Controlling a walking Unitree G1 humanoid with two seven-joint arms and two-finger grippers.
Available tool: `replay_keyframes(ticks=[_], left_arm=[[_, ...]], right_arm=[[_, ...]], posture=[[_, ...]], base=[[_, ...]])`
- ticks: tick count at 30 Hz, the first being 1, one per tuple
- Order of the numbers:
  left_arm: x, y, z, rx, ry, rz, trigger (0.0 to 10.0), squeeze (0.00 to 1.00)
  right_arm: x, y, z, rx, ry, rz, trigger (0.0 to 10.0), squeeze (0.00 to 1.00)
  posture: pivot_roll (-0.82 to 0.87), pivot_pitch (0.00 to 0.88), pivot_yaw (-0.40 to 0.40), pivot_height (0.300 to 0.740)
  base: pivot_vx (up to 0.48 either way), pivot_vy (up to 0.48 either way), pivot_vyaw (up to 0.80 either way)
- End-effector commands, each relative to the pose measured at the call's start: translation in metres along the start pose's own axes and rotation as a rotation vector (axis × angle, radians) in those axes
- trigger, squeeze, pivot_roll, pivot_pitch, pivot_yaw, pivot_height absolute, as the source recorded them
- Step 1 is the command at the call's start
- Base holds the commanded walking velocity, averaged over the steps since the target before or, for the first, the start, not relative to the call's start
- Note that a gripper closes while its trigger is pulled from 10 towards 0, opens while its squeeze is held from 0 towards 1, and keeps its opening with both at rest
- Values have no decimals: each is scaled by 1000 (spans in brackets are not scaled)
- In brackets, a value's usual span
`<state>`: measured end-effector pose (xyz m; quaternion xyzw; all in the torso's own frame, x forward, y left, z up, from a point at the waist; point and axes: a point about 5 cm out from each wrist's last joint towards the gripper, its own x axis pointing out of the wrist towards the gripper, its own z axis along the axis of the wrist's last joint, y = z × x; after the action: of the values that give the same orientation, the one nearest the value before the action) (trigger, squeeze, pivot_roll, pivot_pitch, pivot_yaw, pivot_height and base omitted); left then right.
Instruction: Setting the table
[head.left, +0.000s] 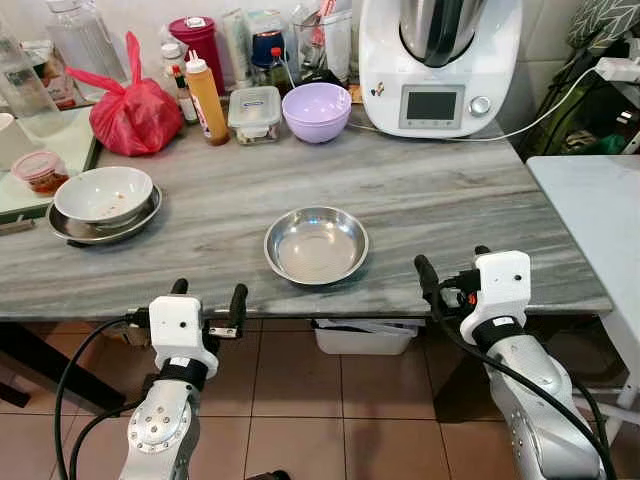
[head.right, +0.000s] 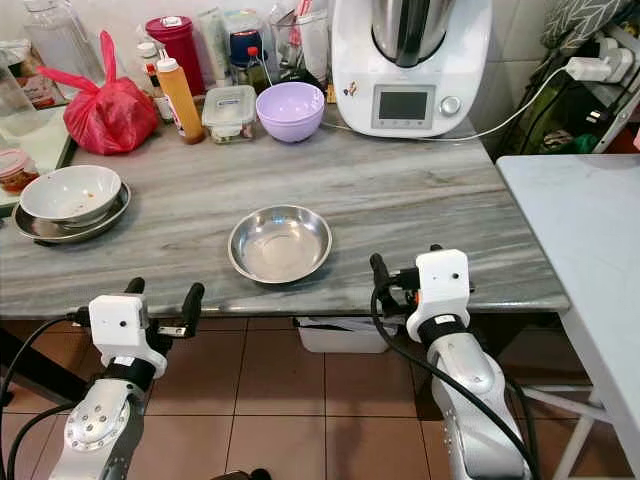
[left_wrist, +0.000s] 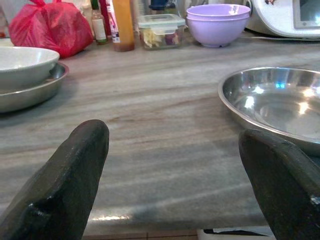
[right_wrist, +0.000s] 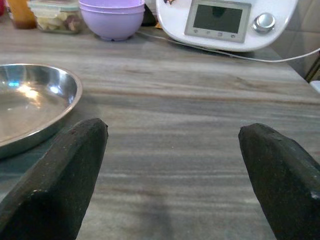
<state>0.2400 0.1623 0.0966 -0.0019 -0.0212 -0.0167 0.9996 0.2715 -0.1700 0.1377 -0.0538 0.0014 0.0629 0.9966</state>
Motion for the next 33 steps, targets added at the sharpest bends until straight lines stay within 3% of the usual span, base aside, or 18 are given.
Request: replay_keyframes(ticks=[1, 3, 5, 10, 16, 33], left_arm=[[0, 7, 1, 23, -2, 35, 10000, 0], [0, 9, 1, 25, 1, 45, 10000, 0], [-1, 10, 2, 28, 0, 56, 10000, 0], [0, 13, 2, 27, 4, 79, 10000, 0], [-1, 13, 1, 28, 17, 75, 10000, 0], [7, 11, -1, 67, 43, 85, 10000, 0]], right_arm=[[2, 0, 3, -3, -7, -7, 10000, 0], [2, 1, 4, -37, -15, -12, 10000, 0], [2, 8, 4, 39, -25, 44, 10000, 0], [4, 13, 2, 4, -11, 62, 10000, 0], [5, 13, -4, -26, 29, 68, 10000, 0], [14, 13, 5, 30, -16, 70, 10000, 0]], posture=[[-111, 72, 73, 740], [-111, 71, 70, 740], [-106, 71, 69, 740], [-97, 75, 69, 740], [-92, 74, 73, 740], [-88, 65, 71, 740]], base=[[0, 0, 0], [0, 0, 0], [0, 0, 0], [0, 0, 0], [0, 0, 0], [0, 0, 0]])
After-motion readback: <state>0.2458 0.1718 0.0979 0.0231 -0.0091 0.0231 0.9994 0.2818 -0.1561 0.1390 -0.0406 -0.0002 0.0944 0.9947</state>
